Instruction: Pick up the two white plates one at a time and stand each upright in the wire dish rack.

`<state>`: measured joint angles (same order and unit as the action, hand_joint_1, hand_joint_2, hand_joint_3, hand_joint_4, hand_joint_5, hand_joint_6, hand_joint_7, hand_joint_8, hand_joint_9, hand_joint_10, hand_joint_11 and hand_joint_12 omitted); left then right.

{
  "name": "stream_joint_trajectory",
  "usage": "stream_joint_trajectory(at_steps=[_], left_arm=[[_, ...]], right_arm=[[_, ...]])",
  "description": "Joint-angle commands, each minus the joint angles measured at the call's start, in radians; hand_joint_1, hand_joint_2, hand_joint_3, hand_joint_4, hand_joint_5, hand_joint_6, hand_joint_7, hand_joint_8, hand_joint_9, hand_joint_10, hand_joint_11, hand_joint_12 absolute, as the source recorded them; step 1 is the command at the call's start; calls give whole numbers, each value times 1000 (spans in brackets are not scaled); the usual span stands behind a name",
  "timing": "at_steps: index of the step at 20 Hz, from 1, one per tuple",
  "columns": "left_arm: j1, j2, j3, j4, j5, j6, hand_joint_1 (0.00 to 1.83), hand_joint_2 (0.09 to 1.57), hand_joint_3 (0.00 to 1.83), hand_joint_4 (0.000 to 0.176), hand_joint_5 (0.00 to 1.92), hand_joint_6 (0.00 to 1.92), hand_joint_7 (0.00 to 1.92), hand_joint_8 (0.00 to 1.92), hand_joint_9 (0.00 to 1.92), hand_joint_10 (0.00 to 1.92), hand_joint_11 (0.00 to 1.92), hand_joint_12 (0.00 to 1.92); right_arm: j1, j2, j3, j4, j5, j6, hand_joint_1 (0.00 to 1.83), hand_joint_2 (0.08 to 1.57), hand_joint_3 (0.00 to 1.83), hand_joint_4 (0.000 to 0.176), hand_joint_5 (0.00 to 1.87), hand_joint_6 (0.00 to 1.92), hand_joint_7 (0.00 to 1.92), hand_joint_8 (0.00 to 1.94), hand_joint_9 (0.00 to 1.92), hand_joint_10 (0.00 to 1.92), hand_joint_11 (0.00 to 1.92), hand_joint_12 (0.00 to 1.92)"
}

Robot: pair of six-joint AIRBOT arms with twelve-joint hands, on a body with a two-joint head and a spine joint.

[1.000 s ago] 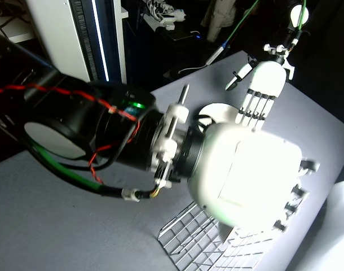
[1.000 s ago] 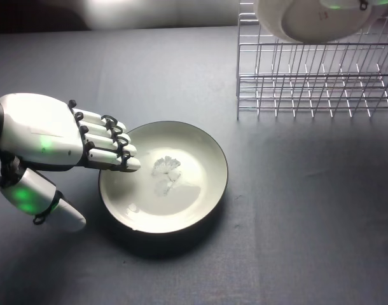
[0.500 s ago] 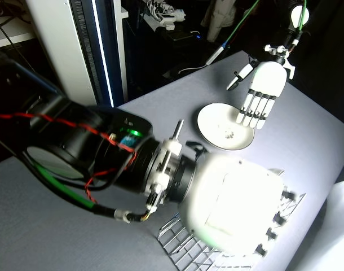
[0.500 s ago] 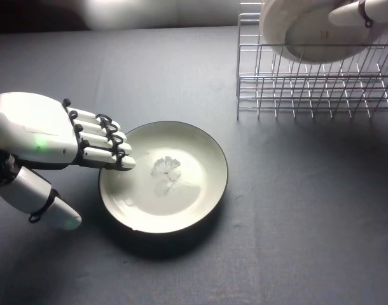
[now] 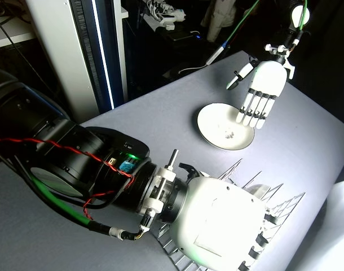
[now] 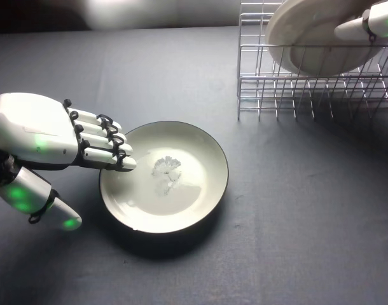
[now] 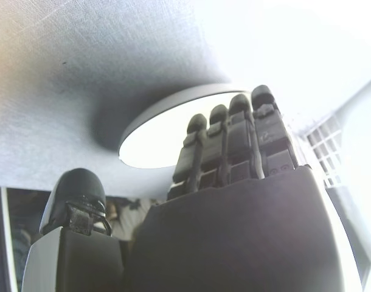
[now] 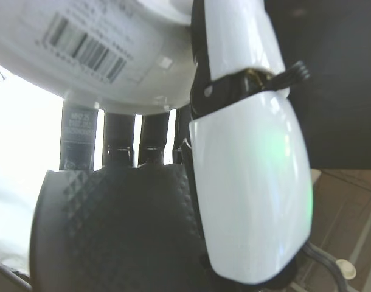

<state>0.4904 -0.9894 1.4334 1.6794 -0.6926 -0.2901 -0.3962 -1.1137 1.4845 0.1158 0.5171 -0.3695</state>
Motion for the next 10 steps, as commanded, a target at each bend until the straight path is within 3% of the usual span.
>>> stream_joint_trajectory(at_steps=[1, 5, 6, 7, 8, 9, 10], left_arm=[[-3, 3, 3, -47, -9, 0, 0, 1181, 4, 0, 0, 0, 0, 0, 0, 0, 0, 0], [3, 3, 2, -47, -7, 0, 0, 1183, 5, 0, 0, 0, 0, 0, 0, 0, 0, 0], [6, 2, 1, -47, -6, 1, 0, 1182, 3, 0, 0, 0, 0, 0, 0, 0, 0, 0], [7, 2, 1, -47, -6, 2, 0, 1175, 0, 0, 0, 0, 0, 0, 0, 0, 0, 0], [9, 2, 1, -47, -5, 3, 0, 1172, 0, 0, 0, 0, 0, 0, 0, 0, 0, 0], [11, 2, 1, -47, -5, 3, 0, 1173, 0, 0, 0, 0, 0, 0, 0, 0, 0, 0], [13, 2, 0, -47, -3, 3, 0, 1175, 0, 0, 0, 0, 0, 0, 0, 0, 0, 0]], right_arm=[[-4, 6, 9, 0, 99, -7, 1388, 1073, 0, 0, 947, 969, 1102, 826, 1032, 928, 915, 892], [-21, 5, 9, 0, 106, -12, 1369, 1129, 1, 0, 857, 1176, 1009, 913, 858, 1196, 729, 957], [-20, 5, 9, 0, 110, -12, 1244, 1144, 1, 0, 845, 1203, 994, 959, 851, 665, 690, 961], [-18, 5, 9, 0, 110, -12, 1210, 1165, 0, 0, 812, 1253, 960, 1018, 901, 365, 664, 959], [-16, 6, 9, -4, 110, -12, 1183, 1199, 1, 0, 752, 1346, 887, 1129, 906, 204, 623, 971], [-16, 6, 9, -8, 110, -12, 1110, 1247, 0, 0, 710, 1380, 761, 538, 880, 126, 557, 972], [-16, 6, 9, -9, 110, -12, 1176, 1220, 0, 0, 607, 624, 772, 216, 858, 65, 508, 940]])
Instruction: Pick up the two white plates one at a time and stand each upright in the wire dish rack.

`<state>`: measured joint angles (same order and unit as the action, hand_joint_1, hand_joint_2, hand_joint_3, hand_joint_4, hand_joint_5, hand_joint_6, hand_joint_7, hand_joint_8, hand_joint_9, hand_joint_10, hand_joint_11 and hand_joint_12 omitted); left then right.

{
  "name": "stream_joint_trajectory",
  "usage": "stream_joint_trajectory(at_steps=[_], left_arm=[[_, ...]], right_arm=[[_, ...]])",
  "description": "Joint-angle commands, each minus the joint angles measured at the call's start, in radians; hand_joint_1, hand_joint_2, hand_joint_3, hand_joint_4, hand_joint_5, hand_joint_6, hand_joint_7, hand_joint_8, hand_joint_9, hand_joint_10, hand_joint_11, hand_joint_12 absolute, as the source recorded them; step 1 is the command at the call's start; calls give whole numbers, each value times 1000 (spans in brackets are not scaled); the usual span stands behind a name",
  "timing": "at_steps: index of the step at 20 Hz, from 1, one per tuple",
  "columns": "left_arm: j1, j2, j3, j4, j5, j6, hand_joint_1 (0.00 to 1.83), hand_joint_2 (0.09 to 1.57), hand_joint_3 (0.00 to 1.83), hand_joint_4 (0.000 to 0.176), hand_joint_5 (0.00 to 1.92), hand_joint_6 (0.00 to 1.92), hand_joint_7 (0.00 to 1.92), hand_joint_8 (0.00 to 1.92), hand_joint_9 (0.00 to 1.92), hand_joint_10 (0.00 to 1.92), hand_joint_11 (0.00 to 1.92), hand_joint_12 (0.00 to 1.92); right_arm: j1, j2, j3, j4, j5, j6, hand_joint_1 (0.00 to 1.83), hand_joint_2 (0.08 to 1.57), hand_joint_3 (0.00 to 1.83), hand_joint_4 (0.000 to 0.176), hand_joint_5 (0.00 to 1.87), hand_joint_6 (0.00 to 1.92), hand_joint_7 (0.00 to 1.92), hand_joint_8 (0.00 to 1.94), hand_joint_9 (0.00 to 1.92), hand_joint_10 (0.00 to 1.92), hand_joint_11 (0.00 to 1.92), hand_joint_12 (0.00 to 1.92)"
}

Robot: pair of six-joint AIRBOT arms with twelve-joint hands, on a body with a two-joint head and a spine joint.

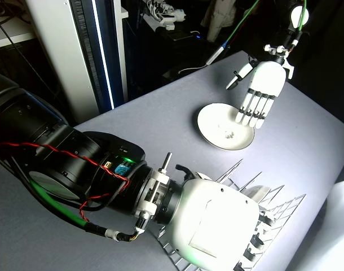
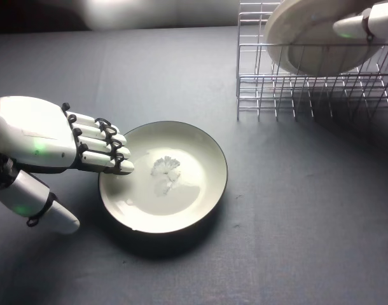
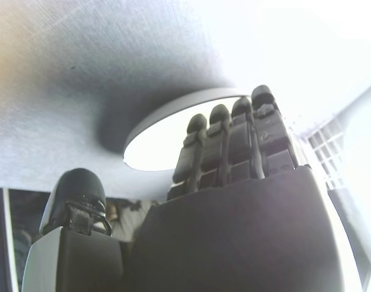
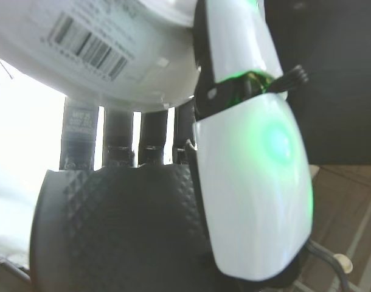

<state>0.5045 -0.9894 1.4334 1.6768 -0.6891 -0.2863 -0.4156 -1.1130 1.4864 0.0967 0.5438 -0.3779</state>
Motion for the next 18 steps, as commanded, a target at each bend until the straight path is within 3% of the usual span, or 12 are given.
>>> stream_joint_trajectory(at_steps=[1, 2, 4, 9, 14, 16, 18], left_arm=[[1, 2, 0, -44, -6, 0, 0, 1175, 0, 0, 0, 0, 0, 0, 0, 0, 0, 0], [1, 2, 0, -44, -5, 1, 0, 1172, 0, 0, 0, 0, 0, 0, 0, 0, 0, 0], [2, 2, 1, -44, -4, 2, 0, 1171, 0, 0, 0, 0, 0, 0, 0, 0, 0, 0], [9, 2, 2, -44, 0, 2, 0, 1177, 1, 0, 0, 0, 0, 0, 0, 0, 0, 0], [13, 2, 3, -44, 5, 8, 0, 1171, 0, 0, 0, 0, 0, 0, 0, 0, 0, 0], [16, 2, 4, -44, 6, 9, 0, 1178, 2, 0, 0, 0, 0, 0, 0, 0, 0, 0], [22, 2, 4, -44, 6, 9, 0, 1179, 2, 0, 0, 0, 0, 0, 0, 0, 0, 0]], right_arm=[[2, 5, 7, 10, 83, -4, 1210, 1198, 0, 0, 669, 257, 791, 80, 848, 33, 477, 934], [3, 5, 7, 10, 88, -5, 1212, 1204, 0, 0, 684, 102, 763, 23, 794, 6, 397, 962], [17, 5, 7, 7, 91, -5, 1188, 1178, 0, 0, 641, 8, 685, 0, 684, 0, 265, 1024], [52, 7, -5, -20, 106, -4, 1189, 1128, 0, 0, 592, 1, 634, 0, 626, 0, 175, 1058], [94, 32, -77, -55, 116, -4, 1160, 1134, 0, 0, 505, 0, 539, 0, 533, 0, 91, 1090], [113, 37, -109, -145, 145, -3, 1122, 1129, 0, 0, 433, 0, 466, 0, 453, 0, 8, 1103], [117, 39, -129, -263, 197, -4, 1012, 1095, 0, 0, 290, 0, 260, 0, 247, 0, 0, 810]])
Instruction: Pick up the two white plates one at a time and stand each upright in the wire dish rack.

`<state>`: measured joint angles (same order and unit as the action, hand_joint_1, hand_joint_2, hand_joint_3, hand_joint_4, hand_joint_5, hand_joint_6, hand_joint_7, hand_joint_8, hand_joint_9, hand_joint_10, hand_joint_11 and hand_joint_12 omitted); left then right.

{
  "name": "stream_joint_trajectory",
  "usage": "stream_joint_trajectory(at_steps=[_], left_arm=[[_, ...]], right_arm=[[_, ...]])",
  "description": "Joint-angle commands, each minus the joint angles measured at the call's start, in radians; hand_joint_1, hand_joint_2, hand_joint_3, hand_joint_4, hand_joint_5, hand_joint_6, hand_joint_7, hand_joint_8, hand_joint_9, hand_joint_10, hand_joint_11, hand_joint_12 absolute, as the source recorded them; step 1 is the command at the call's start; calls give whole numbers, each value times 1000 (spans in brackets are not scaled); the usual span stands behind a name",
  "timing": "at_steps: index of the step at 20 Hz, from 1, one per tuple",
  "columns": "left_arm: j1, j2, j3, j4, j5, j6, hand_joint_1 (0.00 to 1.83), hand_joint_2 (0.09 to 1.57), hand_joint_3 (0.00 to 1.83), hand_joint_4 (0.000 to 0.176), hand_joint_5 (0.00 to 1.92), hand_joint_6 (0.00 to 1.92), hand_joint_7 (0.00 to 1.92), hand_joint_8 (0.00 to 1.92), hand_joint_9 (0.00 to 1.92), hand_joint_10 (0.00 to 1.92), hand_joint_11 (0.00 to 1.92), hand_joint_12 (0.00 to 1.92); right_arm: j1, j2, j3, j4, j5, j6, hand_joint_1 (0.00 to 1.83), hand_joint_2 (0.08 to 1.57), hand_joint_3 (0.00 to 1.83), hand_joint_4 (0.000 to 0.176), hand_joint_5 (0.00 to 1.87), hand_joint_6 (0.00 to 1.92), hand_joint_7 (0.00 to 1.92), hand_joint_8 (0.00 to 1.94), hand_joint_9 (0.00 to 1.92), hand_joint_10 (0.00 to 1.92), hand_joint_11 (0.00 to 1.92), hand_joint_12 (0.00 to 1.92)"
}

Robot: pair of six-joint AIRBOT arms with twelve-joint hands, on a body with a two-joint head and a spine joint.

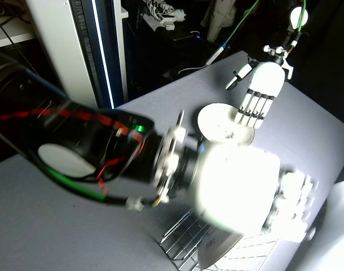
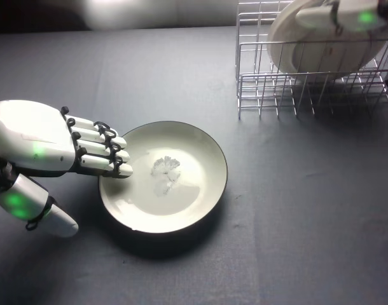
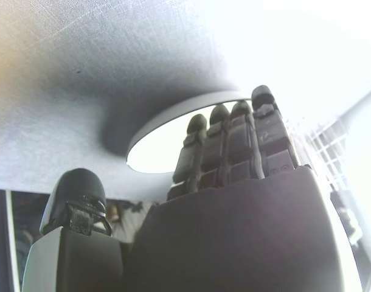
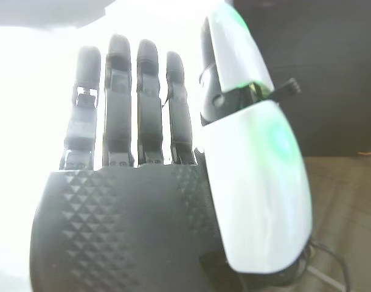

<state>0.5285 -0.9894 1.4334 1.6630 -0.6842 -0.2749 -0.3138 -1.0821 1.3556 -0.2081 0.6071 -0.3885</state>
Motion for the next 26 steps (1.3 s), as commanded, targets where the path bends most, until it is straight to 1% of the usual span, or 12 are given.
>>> stream_joint_trajectory(at_steps=[1, 3, 4, 6, 10, 12, 13, 14, 15, 17, 22, 26], left_arm=[[2, 2, 4, -31, 1, -2, 0, 1179, 2, 0, 0, 0, 0, 0, 0, 0, 0, 0], [13, 0, 4, -31, 1, -2, 0, 1179, 2, 0, 0, 0, 0, 0, 0, 0, 0, 0], [21, -1, 4, -31, 1, -2, 0, 1178, 1, 0, 0, 0, 0, 0, 0, 0, 0, 0], [36, -4, 4, -31, 1, -2, 0, 1168, 0, 0, 0, 0, 0, 0, 0, 0, 0, 0], [91, -10, 6, -67, -10, -7, 0, 1174, 0, 0, 0, 0, 0, 0, 0, 0, 0, 0], [109, -14, 6, -72, -14, -13, 0, 1171, 0, 0, 0, 0, 0, 0, 0, 0, 0, 0], [119, -16, 6, -73, -15, -16, 0, 1174, 0, 0, 0, 0, 0, 0, 0, 0, 0, 0], [127, -17, 7, -76, -18, -17, 0, 1175, 0, 0, 0, 0, 0, 0, 0, 0, 0, 0], [133, -20, 8, -79, -19, -17, 0, 1172, 0, 0, 0, 0, 0, 0, 0, 0, 0, 0], [140, -26, 10, -80, -21, -17, 0, 1174, 0, 0, 0, 0, 0, 0, 0, 0, 0, 0], [165, -31, 9, -82, -21, -17, 0, 1173, 0, 0, 0, 0, 0, 0, 0, 0, 0, 0], [166, -33, 11, -83, -21, -17, 0, 1177, 1, 0, 0, 0, 0, 0, 0, 0, 0, 0]], right_arm=[[14, 8, -2, -25, 140, 4, 990, 1078, 0, 0, 245, 1, 194, 1, 182, 2, 0, 688], [1, 8, -6, -158, 188, 1, 932, 1021, 0, 0, 86, 12, 15, 1, 13, 0, 0, 262], [-4, 12, -12, -206, 203, 1, 946, 982, 0, 0, 32, 6, 2, 0, 2, 0, 0, 133], [-11, 24, -35, -275, 208, -4, 962, 932, 0, 0, 0, 0, 0, 0, 0, 0, 0, 13], [-48, 41, -89, -407, 231, -9, 1023, 887, 0, 0, 0, 0, 0, 0, 0, 0, 0, 0], [-51, 43, -101, -459, 233, -9, 1115, 876, 0, 0, 0, 0, 0, 0, 0, 0, 0, 0], [-53, 43, -106, -486, 233, -9, 1125, 881, 0, 0, 0, 0, 0, 0, 0, 0, 0, 0], [-57, 43, -109, -535, 232, -9, 1244, 904, 0, 0, 0, 0, 0, 0, 0, 0, 0, 0], [-62, 43, -111, -573, 232, -9, 1303, 929, 1, 0, 0, 0, 0, 0, 0, 0, 0, 0], [-73, 41, -115, -631, 217, -8, 1357, 983, 22, 0, 0, 0, 0, 0, 0, 0, 0, 0], [-87, 1, -120, -652, 148, -9, 1574, 1067, 35, 0, 0, 0, 0, 0, 0, 0, 0, 0], [-97, -55, -119, -652, 97, -12, 1584, 1099, 30, 0, 0, 0, 0, 0, 0, 0, 0, 0]])
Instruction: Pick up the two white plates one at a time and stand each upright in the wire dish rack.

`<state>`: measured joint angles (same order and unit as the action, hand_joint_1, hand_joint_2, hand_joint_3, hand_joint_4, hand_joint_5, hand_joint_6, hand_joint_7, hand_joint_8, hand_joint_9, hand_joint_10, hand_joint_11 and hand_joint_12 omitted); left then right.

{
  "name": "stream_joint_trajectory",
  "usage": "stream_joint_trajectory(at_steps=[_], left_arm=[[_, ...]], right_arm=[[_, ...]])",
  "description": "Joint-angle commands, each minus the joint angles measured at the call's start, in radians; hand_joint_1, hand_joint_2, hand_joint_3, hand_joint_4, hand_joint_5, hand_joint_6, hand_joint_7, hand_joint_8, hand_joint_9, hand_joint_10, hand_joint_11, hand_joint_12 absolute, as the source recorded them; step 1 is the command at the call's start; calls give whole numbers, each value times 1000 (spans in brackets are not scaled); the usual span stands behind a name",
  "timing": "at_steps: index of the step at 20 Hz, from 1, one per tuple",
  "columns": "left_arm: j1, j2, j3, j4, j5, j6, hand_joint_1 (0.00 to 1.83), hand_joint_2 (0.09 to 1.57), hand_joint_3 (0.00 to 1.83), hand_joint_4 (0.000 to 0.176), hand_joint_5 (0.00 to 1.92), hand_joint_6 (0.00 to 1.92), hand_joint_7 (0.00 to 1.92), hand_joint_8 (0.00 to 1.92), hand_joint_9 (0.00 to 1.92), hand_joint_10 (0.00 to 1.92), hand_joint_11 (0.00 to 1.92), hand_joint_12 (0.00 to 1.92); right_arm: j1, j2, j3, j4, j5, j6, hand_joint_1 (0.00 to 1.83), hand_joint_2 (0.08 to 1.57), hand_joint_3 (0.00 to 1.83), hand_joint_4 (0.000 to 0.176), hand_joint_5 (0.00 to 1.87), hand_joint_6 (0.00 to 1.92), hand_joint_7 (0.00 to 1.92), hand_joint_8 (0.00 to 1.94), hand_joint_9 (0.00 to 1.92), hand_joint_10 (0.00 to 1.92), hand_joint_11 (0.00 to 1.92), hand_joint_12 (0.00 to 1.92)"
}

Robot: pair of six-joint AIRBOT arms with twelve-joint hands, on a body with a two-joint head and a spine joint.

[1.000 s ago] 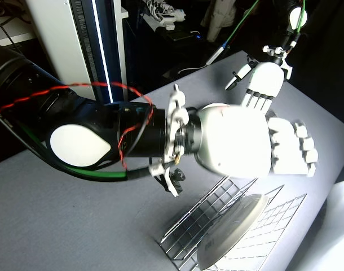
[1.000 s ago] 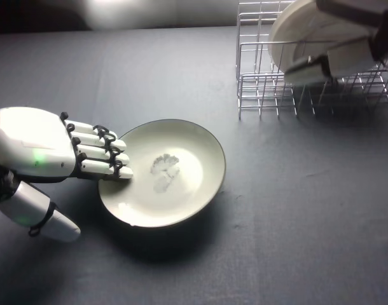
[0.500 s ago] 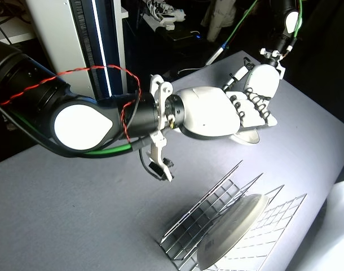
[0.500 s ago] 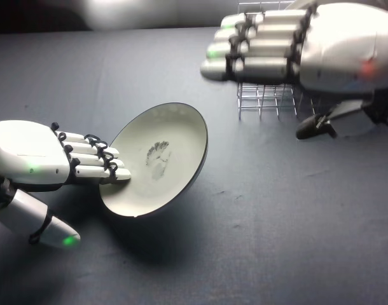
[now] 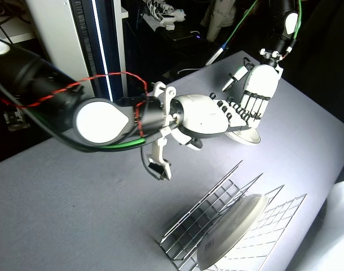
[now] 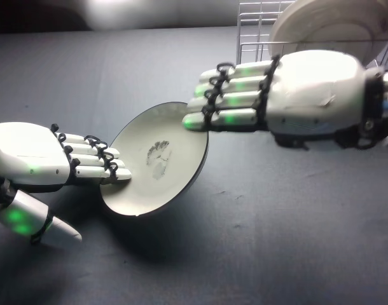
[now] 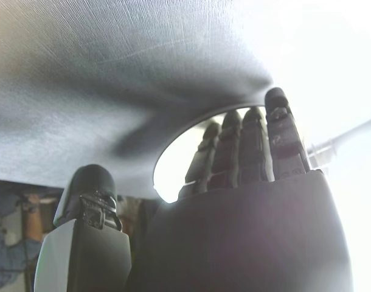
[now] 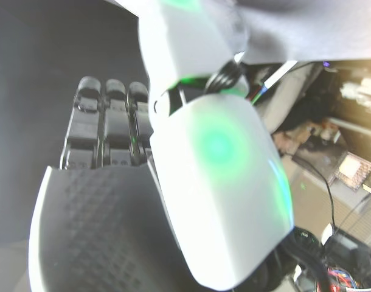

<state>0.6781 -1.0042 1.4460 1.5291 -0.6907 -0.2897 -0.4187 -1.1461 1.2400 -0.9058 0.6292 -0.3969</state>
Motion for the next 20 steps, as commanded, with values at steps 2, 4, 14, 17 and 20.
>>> stream_joint_trajectory(at_steps=[2, 4, 14, 17, 20], left_arm=[[17, -18, -2, 51, -14, -2, 0, 1182, 4, 0, 0, 0, 0, 0, 0, 0, 0, 0], [17, -18, -1, 51, -11, -2, 0, 1182, 3, 0, 0, 0, 0, 0, 0, 0, 0, 0], [17, -19, 0, 51, -7, 1, 0, 1268, 33, 0, 0, 0, 0, 0, 0, 0, 0, 0], [17, -20, 2, 51, -7, 2, 0, 1247, 18, 0, 0, 0, 0, 0, 0, 0, 2, 1], [17, -21, 2, 51, -7, 4, 0, 1248, 15, 0, 0, 0, 0, 0, 0, 0, 0, 0]], right_arm=[[-4, -27, -4, 46, 58, -12, 1591, 1090, 21, 0, 0, 0, 0, 0, 0, 0, 0, 0], [-8, -51, -4, 46, 37, -13, 1592, 1079, 13, 0, 0, 0, 0, 0, 0, 0, 0, 0], [-6, -203, 73, 46, -60, -17, 1616, 1111, 11, 0, 0, 0, 0, 0, 0, 0, 0, 0], [3, -253, 114, 46, -74, -19, 1602, 1112, 9, 0, 0, 0, 0, 0, 0, 0, 0, 0], [10, -301, 143, 49, -90, -21, 1630, 1137, 18, 0, 0, 0, 0, 0, 0, 0, 0, 0]])
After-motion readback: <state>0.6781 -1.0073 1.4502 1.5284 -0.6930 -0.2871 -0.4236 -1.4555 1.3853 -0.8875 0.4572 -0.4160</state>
